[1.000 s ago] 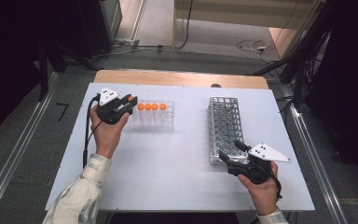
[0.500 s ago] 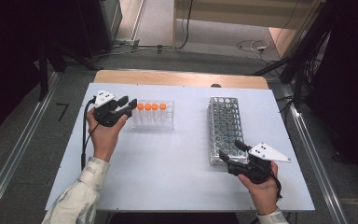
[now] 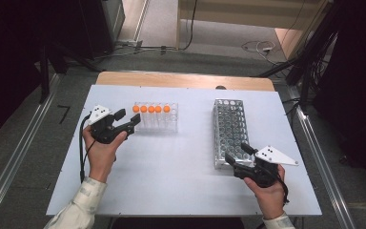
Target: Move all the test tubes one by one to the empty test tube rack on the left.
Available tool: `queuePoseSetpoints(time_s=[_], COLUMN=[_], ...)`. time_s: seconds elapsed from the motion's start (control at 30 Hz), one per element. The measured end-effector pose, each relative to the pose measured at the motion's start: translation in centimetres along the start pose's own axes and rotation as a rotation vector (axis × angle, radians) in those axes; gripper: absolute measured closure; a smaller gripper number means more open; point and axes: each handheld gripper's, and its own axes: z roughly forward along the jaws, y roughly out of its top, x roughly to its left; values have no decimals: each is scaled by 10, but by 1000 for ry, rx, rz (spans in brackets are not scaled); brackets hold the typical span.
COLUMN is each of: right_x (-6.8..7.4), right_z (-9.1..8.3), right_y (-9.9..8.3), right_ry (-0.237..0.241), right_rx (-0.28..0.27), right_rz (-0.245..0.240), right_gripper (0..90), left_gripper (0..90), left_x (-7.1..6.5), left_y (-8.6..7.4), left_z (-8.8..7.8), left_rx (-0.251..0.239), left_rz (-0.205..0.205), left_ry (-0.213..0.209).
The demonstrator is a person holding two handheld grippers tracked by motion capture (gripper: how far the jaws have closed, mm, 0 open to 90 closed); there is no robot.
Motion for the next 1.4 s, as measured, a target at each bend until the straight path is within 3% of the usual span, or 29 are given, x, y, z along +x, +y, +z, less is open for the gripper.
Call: queuePoseSetpoints(time_s=[0.13,0.4,1.4], right_x=[0,0,-1], right_z=[0,-1,-2], right_y=[0,0,-2], right_ry=[-3,-5,-11], right_rx=[-1,2,4], right_rz=[0,1,-1], right_gripper=[254,255,254], left_gripper=[304,288,268], left_x=[-4,-6,-17], left_y=[-8,-9,-23], left_z=[-6,-16,-32], left_rx=[0,-11,-8], left_rz=[0,2,12], left_ry=[-6,-9,-19])
